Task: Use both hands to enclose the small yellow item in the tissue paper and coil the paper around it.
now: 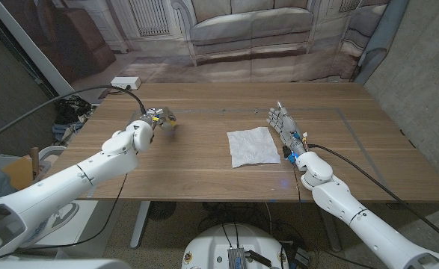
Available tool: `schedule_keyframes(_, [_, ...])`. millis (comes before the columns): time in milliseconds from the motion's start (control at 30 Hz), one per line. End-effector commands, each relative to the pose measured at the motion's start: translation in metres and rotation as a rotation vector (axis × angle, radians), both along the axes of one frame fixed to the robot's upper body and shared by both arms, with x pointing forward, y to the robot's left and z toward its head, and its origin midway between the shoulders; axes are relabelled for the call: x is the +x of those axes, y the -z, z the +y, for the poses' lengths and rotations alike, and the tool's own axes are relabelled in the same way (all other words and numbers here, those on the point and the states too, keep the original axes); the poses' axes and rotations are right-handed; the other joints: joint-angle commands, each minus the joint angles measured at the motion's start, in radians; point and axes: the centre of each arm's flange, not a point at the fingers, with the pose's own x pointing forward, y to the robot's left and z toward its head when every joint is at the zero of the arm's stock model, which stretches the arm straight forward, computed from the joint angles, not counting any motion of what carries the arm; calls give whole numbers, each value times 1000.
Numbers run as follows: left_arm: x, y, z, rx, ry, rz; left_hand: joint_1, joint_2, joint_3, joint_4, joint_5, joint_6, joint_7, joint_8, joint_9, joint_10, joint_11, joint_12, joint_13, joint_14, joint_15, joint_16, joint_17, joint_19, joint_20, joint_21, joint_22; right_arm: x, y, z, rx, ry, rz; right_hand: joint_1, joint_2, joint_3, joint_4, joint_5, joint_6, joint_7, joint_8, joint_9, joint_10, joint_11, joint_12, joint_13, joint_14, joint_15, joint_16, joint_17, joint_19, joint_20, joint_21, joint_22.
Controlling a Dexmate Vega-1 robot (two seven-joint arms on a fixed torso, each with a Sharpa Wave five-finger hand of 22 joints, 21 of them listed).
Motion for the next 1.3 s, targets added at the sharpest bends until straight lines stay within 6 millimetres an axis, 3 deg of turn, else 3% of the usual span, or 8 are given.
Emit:
schedule_keyframes(33, [-3,-11,-13,40,126,-87,3,-9,6,6,-1,-2,-5,-7,1,-1,-1,-6,-1,-1,-61,-4,1,-2,1,-4,3,-1,3,-2,14,5,-5,4,7,2,-7,1,8,-5,5,2,1,-3,4,5,4,1,6,2,4,1,7,5])
schedule_keyframes(433, [0,-19,-29,73,186,-127,3,-11,10,8,-1,6,-14,-8,0,6,-11,-8,-1,1,-71,-7,2,-4,-6,-9,3,-6,7,-8,30,19,-6,3,8,1,-8,0,8,-5,4,2,1,-3,4,5,4,1,7,2,4,1,8,5])
schedule_keyframes(500, [0,-19,-29,70,181,-117,-17,-27,-1,16,-5,4,-18,-12,0,5,-13,-11,-1,-12,-72,-15,2,-10,-4,-14,2,-6,7,-8,29,20,-4,3,8,1,-8,0,7,-5,4,2,1,-4,4,5,4,1,6,2,4,1,7,5])
schedule_keyframes(700, [-3,-18,-30,95,107,-85,-47,-51,-18,28,-8,-27,-21,-32,-2,-30,-11,-30,-1,-47,-60,-31,2,-34,27,-30,3,-6,5,-9,22,16,-2,3,9,2,-9,0,7,-5,4,2,2,-2,4,5,4,1,7,2,4,1,8,5])
schedule_keyframes(1300, [16,-7,-28,117,67,-31,-55,-56,-20,29,-4,-22,-24,-35,-2,-26,-13,-29,-1,-36,-62,-24,4,-38,19,-39,4,-7,10,-10,28,21,11,4,11,2,-11,0,7,-5,4,2,-1,-3,3,5,4,1,6,2,4,1,7,5])
